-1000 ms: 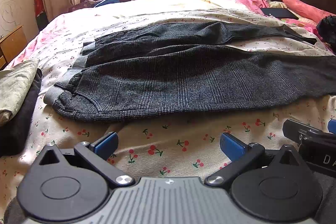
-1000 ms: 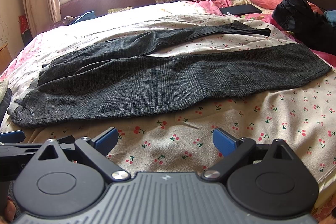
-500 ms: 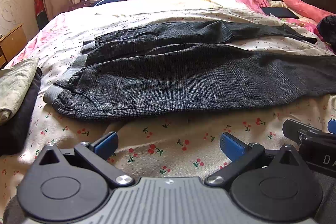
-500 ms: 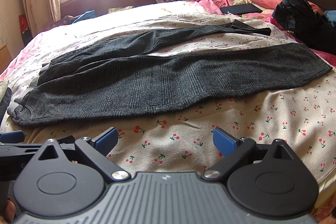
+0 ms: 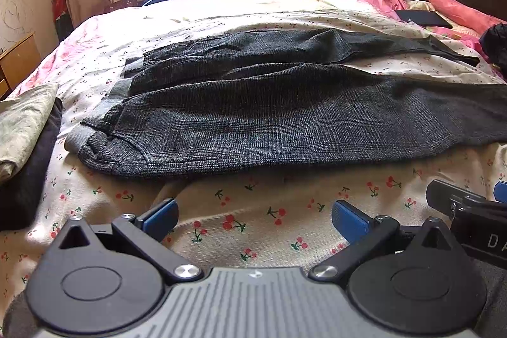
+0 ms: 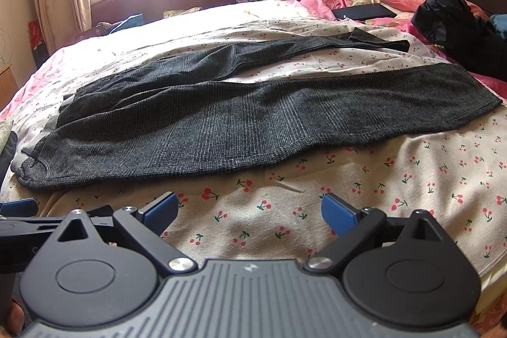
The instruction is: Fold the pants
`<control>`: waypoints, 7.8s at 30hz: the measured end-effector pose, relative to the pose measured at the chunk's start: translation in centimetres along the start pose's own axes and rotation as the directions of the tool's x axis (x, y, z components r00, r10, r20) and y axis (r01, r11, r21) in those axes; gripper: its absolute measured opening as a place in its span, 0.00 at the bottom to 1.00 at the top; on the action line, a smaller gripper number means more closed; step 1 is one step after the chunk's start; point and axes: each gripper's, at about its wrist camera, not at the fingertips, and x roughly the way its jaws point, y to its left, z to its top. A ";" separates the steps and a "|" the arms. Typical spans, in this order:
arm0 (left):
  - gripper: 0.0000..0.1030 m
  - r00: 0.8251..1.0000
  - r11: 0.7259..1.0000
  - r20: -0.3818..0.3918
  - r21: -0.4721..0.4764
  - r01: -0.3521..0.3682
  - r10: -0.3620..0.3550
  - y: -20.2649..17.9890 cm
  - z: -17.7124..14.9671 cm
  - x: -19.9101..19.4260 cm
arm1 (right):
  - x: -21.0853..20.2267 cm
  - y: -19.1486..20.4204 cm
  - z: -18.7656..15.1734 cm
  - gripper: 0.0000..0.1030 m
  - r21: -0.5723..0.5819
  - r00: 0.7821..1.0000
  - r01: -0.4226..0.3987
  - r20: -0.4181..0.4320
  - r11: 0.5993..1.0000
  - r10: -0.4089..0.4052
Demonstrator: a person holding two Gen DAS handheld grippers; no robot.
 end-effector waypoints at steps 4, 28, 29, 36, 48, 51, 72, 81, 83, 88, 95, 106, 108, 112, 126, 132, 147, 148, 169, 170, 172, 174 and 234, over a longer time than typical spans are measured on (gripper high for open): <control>1.00 1.000 1.000 -0.004 -0.002 0.000 0.000 0.0 0.0 0.2 | 0.1 0.0 -0.3 0.93 0.001 1.000 -0.002 -0.003 1.000 0.002; 1.00 0.999 1.000 0.048 0.015 -0.019 0.018 1.7 2.0 0.3 | 0.9 1.4 2.0 0.90 -0.046 0.998 -0.070 -0.013 0.996 0.069; 1.00 0.998 0.999 0.057 0.031 -0.024 0.022 2.0 2.4 0.3 | 1.2 1.7 2.5 0.90 -0.051 0.996 -0.085 -0.011 0.995 0.084; 1.00 0.991 0.994 0.092 0.047 -0.102 0.097 6.5 5.7 3.2 | 5.3 4.3 6.0 0.90 -0.114 0.991 -0.135 -0.002 0.984 0.135; 1.00 0.998 0.998 -0.051 0.047 -0.040 0.042 11.7 6.0 8.5 | 12.0 6.4 6.3 0.89 -0.274 0.967 -0.199 -0.211 0.941 0.143; 1.00 0.999 0.995 -0.003 0.083 -0.049 0.049 11.5 6.3 7.7 | 11.1 6.1 7.2 0.89 -0.268 0.973 -0.195 -0.172 0.943 0.153; 1.00 0.998 0.962 0.041 0.266 -0.056 0.047 12.1 9.8 7.3 | 11.8 0.7 12.5 0.89 -0.256 0.992 -0.091 -0.106 0.962 0.066; 0.91 0.995 0.936 0.075 0.341 -0.089 0.067 18.0 18.6 15.8 | 22.8 9.6 21.3 0.73 -0.573 0.965 -0.262 -0.135 0.777 0.226; 0.84 0.998 0.944 0.029 0.323 -0.066 0.060 19.8 20.2 18.8 | 26.1 11.6 22.5 0.68 -0.647 0.957 -0.289 -0.179 0.706 0.228; 0.76 0.995 0.963 -0.094 0.263 0.064 -0.040 23.0 22.6 24.5 | 32.2 13.8 26.0 0.66 -0.693 0.936 -0.348 -0.293 0.632 0.194; 0.87 0.961 0.939 -0.215 0.255 0.229 -0.175 23.4 24.4 27.5 | 36.6 15.0 27.7 0.67 -0.683 0.886 -0.443 -0.431 0.581 0.170; 0.90 0.943 0.932 -0.284 0.260 0.252 -0.176 22.9 24.2 29.9 | 40.4 14.1 27.8 0.74 -0.590 0.826 -0.512 -0.538 0.625 0.168; 0.87 0.945 0.937 -0.277 0.248 0.247 -0.176 23.1 24.2 29.9 | 40.0 13.7 27.4 0.66 -0.580 0.831 -0.510 -0.522 0.635 0.191; 0.57 0.962 0.951 -0.231 0.236 0.200 -0.144 22.9 24.1 28.5 | 37.9 13.0 27.5 0.15 -0.569 0.874 -0.446 -0.442 0.691 0.200; 0.21 0.987 0.957 -0.047 0.239 0.161 -0.154 21.5 23.0 19.0 | 24.1 11.7 27.2 0.00 -0.634 0.918 -0.396 -0.252 0.664 0.307; 0.21 0.977 0.927 -0.035 0.310 0.210 -0.209 19.1 20.4 14.3 | 23.0 11.8 24.4 0.05 -0.692 0.934 -0.356 -0.246 0.628 0.258; 0.19 0.956 0.924 -0.009 0.255 0.285 -0.292 21.0 18.5 12.3 | 29.3 16.4 21.6 0.62 -0.895 0.972 -0.190 -0.113 0.404 0.207; 0.22 0.958 0.928 0.002 0.247 0.278 -0.287 21.5 19.2 13.3 | 30.3 16.5 21.9 0.62 -0.885 0.968 -0.211 -0.132 0.414 0.212; 0.29 0.954 0.940 -0.147 0.187 0.285 -0.261 22.6 23.2 24.6 | 34.5 14.9 26.2 0.08 -0.685 0.915 -0.403 -0.327 0.607 0.238; 0.29 0.956 0.939 -0.122 0.189 0.288 -0.268 22.7 23.1 23.3 | 33.2 14.7 26.3 0.07 -0.688 0.918 -0.395 -0.307 0.608 0.249; 0.28 0.959 0.935 -0.071 0.213 0.284 -0.275 22.4 22.7 20.0 | 29.2 14.1 26.4 0.07 -0.696 0.924 -0.380 -0.260 0.610 0.280; 0.27 0.958 0.929 -0.039 0.233 0.286 -0.285 22.1 21.9 16.6 | 24.7 12.8 26.0 0.07 -0.695 0.923 -0.377 -0.227 0.612 0.311; 0.41 0.966 0.673 0.224 0.697 -0.249 0.125 18.2 0.6 6.7 | 7.0 24.6 0.6 0.38 -0.824 0.895 -0.362 -0.176 0.436 0.410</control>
